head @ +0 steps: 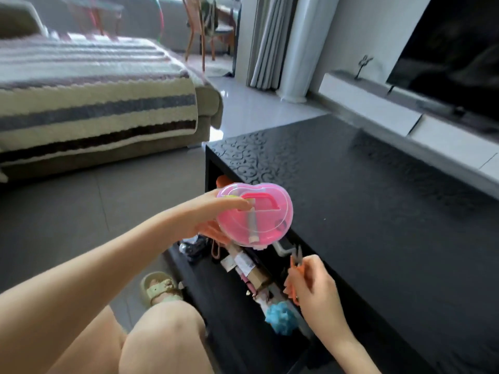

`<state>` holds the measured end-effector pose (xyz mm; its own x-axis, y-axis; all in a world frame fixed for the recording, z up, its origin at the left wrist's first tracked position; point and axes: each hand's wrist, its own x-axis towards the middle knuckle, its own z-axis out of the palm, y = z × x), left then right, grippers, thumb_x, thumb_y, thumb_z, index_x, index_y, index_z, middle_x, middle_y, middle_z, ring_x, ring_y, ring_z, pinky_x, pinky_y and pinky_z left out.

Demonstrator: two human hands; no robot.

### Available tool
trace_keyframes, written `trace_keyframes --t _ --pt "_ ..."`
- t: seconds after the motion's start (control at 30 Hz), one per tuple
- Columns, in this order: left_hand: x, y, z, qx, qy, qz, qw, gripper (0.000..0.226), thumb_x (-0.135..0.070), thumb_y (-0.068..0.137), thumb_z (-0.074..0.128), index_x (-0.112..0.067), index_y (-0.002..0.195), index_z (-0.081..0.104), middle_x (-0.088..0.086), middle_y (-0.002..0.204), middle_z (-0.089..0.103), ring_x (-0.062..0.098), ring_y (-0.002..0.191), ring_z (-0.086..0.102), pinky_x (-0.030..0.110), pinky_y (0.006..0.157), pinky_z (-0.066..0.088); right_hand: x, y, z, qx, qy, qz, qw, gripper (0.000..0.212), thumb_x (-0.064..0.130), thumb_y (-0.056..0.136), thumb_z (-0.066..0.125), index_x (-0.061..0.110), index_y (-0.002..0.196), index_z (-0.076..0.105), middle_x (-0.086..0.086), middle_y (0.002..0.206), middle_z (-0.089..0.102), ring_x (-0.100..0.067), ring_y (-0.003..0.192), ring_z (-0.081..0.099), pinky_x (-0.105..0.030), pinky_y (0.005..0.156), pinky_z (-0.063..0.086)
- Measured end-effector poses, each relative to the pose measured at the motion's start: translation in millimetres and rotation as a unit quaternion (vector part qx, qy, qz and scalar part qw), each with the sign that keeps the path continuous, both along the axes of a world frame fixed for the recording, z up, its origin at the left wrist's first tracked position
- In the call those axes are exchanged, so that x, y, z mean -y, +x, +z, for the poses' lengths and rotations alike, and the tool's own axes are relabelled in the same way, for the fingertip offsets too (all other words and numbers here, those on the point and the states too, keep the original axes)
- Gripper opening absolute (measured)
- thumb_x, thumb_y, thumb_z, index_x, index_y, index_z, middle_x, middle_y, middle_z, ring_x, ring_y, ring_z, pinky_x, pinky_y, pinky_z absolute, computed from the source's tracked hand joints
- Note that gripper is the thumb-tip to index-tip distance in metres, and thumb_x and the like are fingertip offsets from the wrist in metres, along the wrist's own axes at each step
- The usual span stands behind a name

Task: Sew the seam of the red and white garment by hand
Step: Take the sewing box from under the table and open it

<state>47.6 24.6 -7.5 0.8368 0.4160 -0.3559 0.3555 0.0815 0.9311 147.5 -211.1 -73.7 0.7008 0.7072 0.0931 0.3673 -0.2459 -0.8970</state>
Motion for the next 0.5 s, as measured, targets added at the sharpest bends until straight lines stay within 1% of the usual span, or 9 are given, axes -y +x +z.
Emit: trace_keyframes --t 0.07,0.13,0.2,0.23,0.3,0.37,0.43,0.47,0.5 --pt "16 13 15 0.006 -0.004 0.035 0.999 0.068 -0.038 0.069 0.079 -0.025 0.128 0.047 0.012 0.121 0.06 0.03 0.093 0.071 0.05 0.073 0.059 12 12 19 0.019 0.03 -0.038 0.999 0.016 0.01 0.095 0.052 0.007 0.08 0.046 -0.011 0.066 0.063 -0.018 0.058 0.059 -0.033 0.057 0.049" --pt "29 28 23 -0.003 -0.02 0.096 0.995 0.08 -0.038 0.065 0.082 -0.015 0.127 0.037 0.013 0.122 0.052 0.03 0.089 0.07 0.049 0.07 0.059 20 27 26 0.017 0.046 -0.085 0.995 0.012 0.008 0.095 0.051 0.005 0.084 0.045 -0.012 0.068 0.064 -0.018 0.058 0.061 -0.031 0.056 0.049" --pt "40 46 26 -0.007 -0.037 0.126 0.991 0.087 -0.041 0.062 0.082 -0.015 0.127 0.032 0.011 0.12 0.052 0.031 0.086 0.071 0.051 0.071 0.059 30 44 30 0.015 0.05 -0.131 0.99 0.01 0.007 0.096 0.05 0.004 0.087 0.046 -0.011 0.068 0.065 -0.019 0.058 0.063 -0.033 0.056 0.05" --pt "44 55 24 0.0 -0.048 0.133 0.99 0.086 -0.04 0.065 0.082 -0.016 0.13 0.031 0.011 0.12 0.052 0.031 0.087 0.07 0.05 0.068 0.059 34 53 28 0.015 0.046 -0.149 0.988 0.01 0.006 0.096 0.05 0.004 0.087 0.046 -0.012 0.068 0.065 -0.021 0.058 0.063 -0.036 0.057 0.051" --pt "53 72 19 0.021 -0.063 0.134 0.989 0.08 -0.038 0.07 0.08 -0.016 0.13 0.032 0.012 0.122 0.052 0.03 0.092 0.067 0.045 0.059 0.06 43 71 24 0.008 0.036 -0.18 0.983 0.011 0.006 0.095 0.051 0.004 0.086 0.045 -0.013 0.068 0.064 -0.021 0.055 0.062 -0.042 0.058 0.053" --pt "62 87 13 0.027 -0.063 0.13 0.989 0.079 -0.042 0.065 0.082 -0.016 0.125 0.037 0.011 0.122 0.053 0.029 0.096 0.065 0.046 0.061 0.06 50 86 22 0.008 0.018 -0.197 0.98 0.012 0.006 0.096 0.05 0.005 0.085 0.045 -0.012 0.068 0.064 -0.02 0.054 0.063 -0.039 0.057 0.052" --pt "68 99 6 0.02 -0.054 0.118 0.991 0.084 -0.047 0.054 0.082 -0.016 0.122 0.042 0.01 0.12 0.055 0.029 0.097 0.065 0.048 0.065 0.059 54 97 20 0.012 -0.003 -0.211 0.977 0.013 0.007 0.096 0.05 0.008 0.084 0.044 -0.011 0.068 0.064 -0.02 0.054 0.062 -0.037 0.057 0.051" --pt "71 106 4 0.013 -0.048 0.109 0.993 0.084 -0.048 0.052 0.081 -0.016 0.12 0.045 0.011 0.119 0.057 0.029 0.096 0.065 0.047 0.063 0.059 57 101 18 0.014 -0.012 -0.219 0.976 0.014 0.007 0.096 0.049 0.01 0.083 0.044 -0.011 0.068 0.064 -0.021 0.055 0.062 -0.038 0.058 0.05" --pt "73 114 2 0.006 -0.041 0.1 0.994 0.079 -0.047 0.055 0.081 -0.015 0.119 0.047 0.011 0.118 0.058 0.029 0.095 0.066 0.046 0.063 0.06 58 107 16 0.018 -0.023 -0.224 0.974 0.015 0.007 0.095 0.048 0.011 0.082 0.043 -0.009 0.067 0.063 -0.022 0.055 0.062 -0.04 0.06 0.051"
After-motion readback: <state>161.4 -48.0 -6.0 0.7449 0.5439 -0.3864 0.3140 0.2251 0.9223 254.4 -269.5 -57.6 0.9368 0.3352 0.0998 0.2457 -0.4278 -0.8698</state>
